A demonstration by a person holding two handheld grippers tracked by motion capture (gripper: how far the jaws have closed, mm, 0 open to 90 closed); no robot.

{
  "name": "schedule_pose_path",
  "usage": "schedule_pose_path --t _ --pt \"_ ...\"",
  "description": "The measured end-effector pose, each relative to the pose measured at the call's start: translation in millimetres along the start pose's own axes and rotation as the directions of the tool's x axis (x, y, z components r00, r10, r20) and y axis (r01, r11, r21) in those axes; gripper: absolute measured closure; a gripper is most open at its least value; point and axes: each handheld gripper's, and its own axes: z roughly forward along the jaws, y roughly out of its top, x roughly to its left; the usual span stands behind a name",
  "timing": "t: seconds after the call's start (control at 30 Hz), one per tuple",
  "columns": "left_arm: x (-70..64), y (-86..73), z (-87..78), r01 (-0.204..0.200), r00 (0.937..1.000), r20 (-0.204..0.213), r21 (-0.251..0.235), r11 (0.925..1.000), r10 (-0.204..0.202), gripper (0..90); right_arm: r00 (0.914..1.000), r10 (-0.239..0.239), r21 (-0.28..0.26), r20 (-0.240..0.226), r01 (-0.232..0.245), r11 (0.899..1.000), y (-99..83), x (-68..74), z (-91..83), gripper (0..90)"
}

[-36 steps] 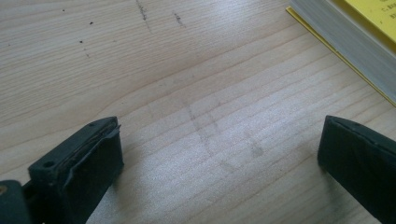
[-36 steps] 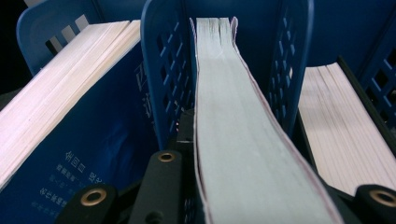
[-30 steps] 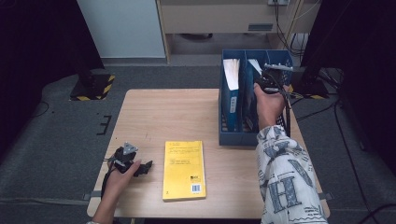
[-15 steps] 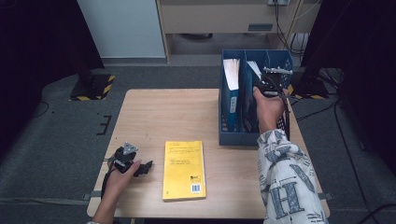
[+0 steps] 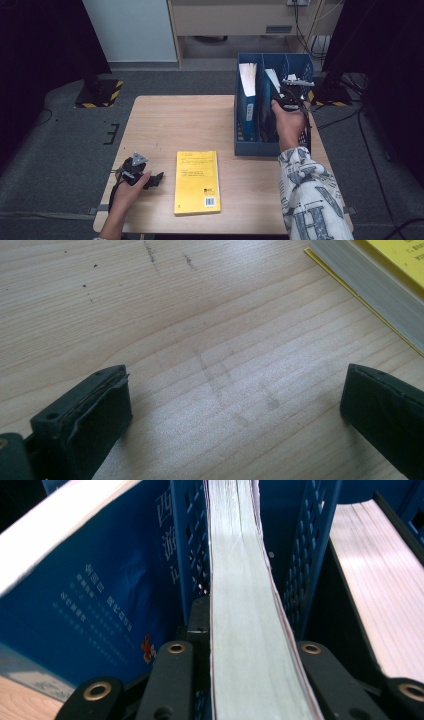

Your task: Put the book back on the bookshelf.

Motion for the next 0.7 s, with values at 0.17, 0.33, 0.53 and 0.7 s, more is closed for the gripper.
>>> schedule_pose_path --t 0.17,0.33,0.53,0.7 --pt "-0.1 0.1 0.1 0.0 1.0 0.001 0.0 1.0 0.0 0.0 1.0 0.0 -0.002 -0.009 0.0 1.0 -2.5 0.7 -2.4 71.8" --pt "-0.1 0.1 0.2 -0.001 1.0 0.001 0.0 1.0 0.001 0.0 0.9996 -0.006 0.008 -0.027 0.006 1.0 -1.9 6.8 -3.3 68.8" --pt "-0.5 0.1 0.5 0.003 1.0 0.001 -0.004 1.0 -0.003 0.0 0.9987 0.006 0.005 -0.05 -0.005 1.0 6.8 7.6 -7.4 64.0" --pt "-0.4 0.4 0.6 -0.001 1.0 0.001 -0.004 1.0 0.001 0.0 0.9978 0.0 0.02 -0.066 0.001 1.0 16.2 8.4 -9.1 60.2"
